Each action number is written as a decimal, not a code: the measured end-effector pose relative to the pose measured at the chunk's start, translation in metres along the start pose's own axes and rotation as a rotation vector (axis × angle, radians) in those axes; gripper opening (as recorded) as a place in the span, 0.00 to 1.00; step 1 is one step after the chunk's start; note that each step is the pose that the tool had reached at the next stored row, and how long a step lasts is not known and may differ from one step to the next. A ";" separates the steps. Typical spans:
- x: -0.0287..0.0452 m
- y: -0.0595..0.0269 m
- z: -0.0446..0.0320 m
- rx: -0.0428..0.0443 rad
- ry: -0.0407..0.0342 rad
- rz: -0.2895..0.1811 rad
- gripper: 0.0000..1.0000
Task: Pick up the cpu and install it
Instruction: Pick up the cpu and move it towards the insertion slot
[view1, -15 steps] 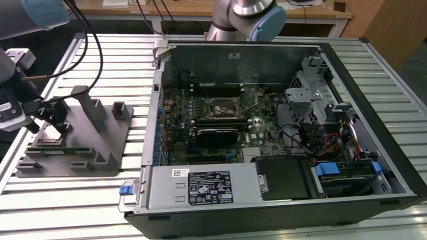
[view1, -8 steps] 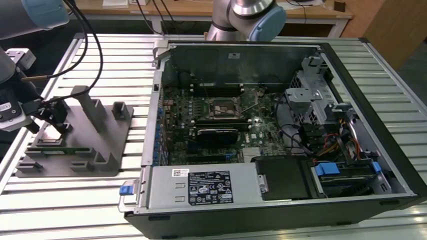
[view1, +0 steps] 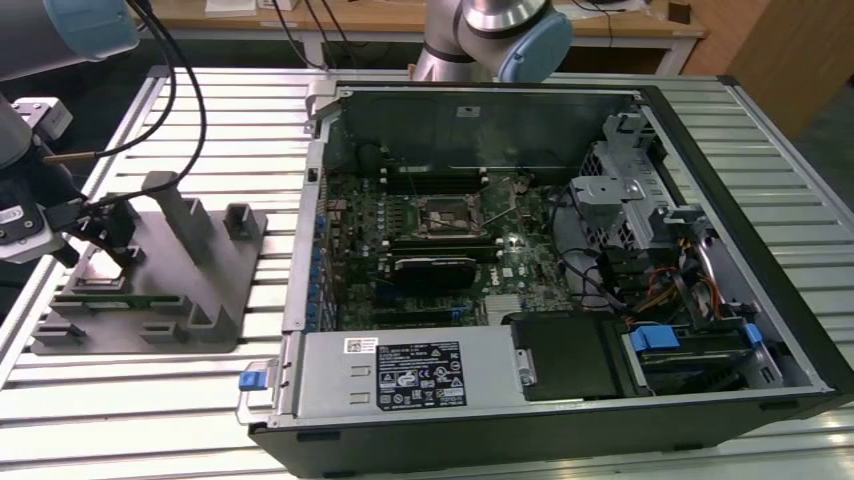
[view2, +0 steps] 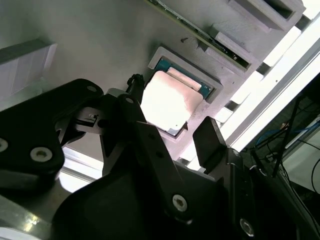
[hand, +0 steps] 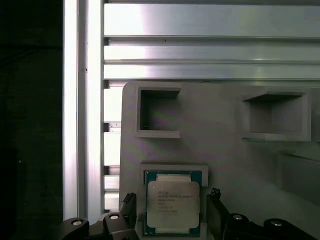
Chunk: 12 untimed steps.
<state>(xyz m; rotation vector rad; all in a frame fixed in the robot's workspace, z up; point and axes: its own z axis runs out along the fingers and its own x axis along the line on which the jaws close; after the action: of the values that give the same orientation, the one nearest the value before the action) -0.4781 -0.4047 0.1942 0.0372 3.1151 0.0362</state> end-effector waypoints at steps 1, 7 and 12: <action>0.0000 0.0000 0.0001 -0.0001 -0.0001 0.000 0.66; 0.0001 -0.0001 0.0028 0.0001 0.0001 0.000 0.66; -0.0002 -0.0001 0.0062 -0.0002 -0.0002 0.000 0.66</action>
<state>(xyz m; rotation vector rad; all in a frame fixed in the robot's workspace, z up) -0.4777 -0.4047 0.1880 0.0374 3.1149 0.0364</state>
